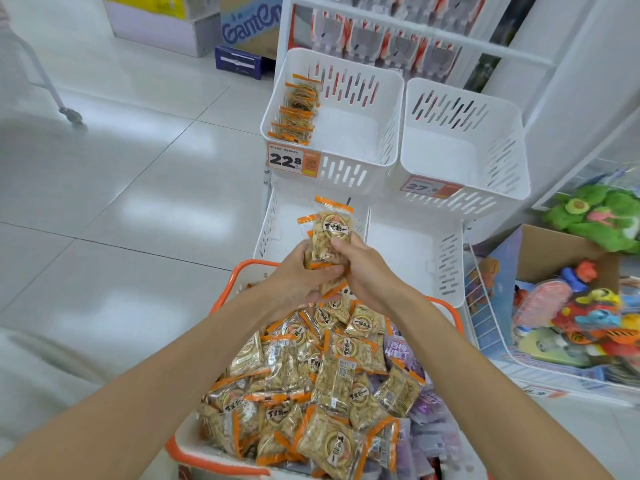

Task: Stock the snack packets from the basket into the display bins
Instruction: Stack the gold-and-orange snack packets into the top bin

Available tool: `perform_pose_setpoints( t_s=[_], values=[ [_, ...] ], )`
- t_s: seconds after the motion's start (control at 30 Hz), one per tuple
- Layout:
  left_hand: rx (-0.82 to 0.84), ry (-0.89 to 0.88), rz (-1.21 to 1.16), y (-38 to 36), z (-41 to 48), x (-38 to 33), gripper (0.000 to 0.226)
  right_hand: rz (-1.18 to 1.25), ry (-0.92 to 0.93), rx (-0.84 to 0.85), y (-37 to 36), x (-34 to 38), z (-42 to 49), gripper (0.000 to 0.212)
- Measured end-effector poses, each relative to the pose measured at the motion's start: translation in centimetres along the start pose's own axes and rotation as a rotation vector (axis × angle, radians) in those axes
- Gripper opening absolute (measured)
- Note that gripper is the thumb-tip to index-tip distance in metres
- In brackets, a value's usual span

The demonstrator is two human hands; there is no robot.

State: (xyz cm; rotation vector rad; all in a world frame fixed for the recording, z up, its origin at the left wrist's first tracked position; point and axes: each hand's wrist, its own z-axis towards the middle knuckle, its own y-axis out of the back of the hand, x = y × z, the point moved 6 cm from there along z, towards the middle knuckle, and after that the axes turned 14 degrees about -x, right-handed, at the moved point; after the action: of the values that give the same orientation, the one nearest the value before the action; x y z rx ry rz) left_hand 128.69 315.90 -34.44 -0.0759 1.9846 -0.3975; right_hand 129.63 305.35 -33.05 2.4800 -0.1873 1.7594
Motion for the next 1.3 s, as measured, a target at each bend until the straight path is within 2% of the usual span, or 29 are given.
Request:
perform_pose_setpoints(
  t_s=[0.13,0.23,0.33,0.4,0.57,0.67,0.73,0.8,0.87,0.93,0.97,1.03,1.07,1.13,1.17,1.27,1.3],
  values=[
    [0.035,0.003,-0.046,0.1,1.1,-2.3,0.056,-0.135,0.149,0.077,0.7,3.2,0.8,0.028],
    [0.112,-0.011,0.006,0.1,2.2,-4.5,0.059,-0.164,0.158,0.151,0.9,5.3,1.6,0.057],
    [0.109,-0.100,0.268,0.5,4.2,-6.8,0.067,-0.173,0.127,0.131,1.5,8.1,3.2,0.092],
    [0.131,-0.142,0.432,0.5,5.6,-8.5,0.072,-0.224,0.153,0.123,1.7,10.9,4.2,0.098],
    [0.103,-0.248,0.713,0.3,9.5,-14.1,0.090,-0.571,0.251,0.251,1.0,17.6,8.0,0.079],
    [0.089,-0.317,0.806,-0.6,12.6,-18.2,0.101,-0.598,0.214,0.295,0.8,20.9,11.4,0.055],
    [0.105,-0.368,0.837,-1.2,15.2,-20.6,0.120,-0.568,0.261,0.238,0.9,23.1,13.8,0.044],
    [0.071,-0.460,0.857,-1.1,17.4,-22.9,0.126,-0.512,0.337,0.124,1.6,24.5,16.5,0.043],
    [-0.096,-0.635,0.887,0.8,19.0,-25.3,0.120,-0.485,0.422,0.012,2.4,24.7,18.9,0.042],
    [-0.349,-0.800,0.925,3.9,20.0,-26.7,0.104,-0.545,0.546,-0.078,2.5,23.7,20.9,0.038],
    [-0.441,-0.821,0.940,5.4,20.5,-26.6,0.096,-0.626,0.628,-0.130,2.3,22.8,21.6,0.036],
    [-0.500,-0.765,0.922,7.4,21.6,-25.2,0.090,-0.821,0.749,-0.161,1.4,19.9,22.8,0.039],
    [-0.487,-0.737,0.900,7.9,22.0,-24.3,0.090,-0.900,0.737,-0.109,1.0,17.9,23.5,0.039],
    [-0.457,-0.734,0.846,8.1,22.6,-22.9,0.091,-0.987,0.573,0.068,0.3,14.4,24.1,0.034],
    [-0.447,-0.749,0.806,8.1,22.6,-22.5,0.089,-0.962,0.459,0.146,0.3,13.4,24.0,0.035],
    [-0.458,-0.739,0.697,8.3,22.7,-22.0,0.082,-0.679,0.045,0.261,1.3,13.4,23.6,0.052],
    [-0.462,-0.730,0.679,8.4,22.8,-21.9,0.082,-0.696,-0.009,0.287,1.5,13.7,23.3,0.053]
  ],
)
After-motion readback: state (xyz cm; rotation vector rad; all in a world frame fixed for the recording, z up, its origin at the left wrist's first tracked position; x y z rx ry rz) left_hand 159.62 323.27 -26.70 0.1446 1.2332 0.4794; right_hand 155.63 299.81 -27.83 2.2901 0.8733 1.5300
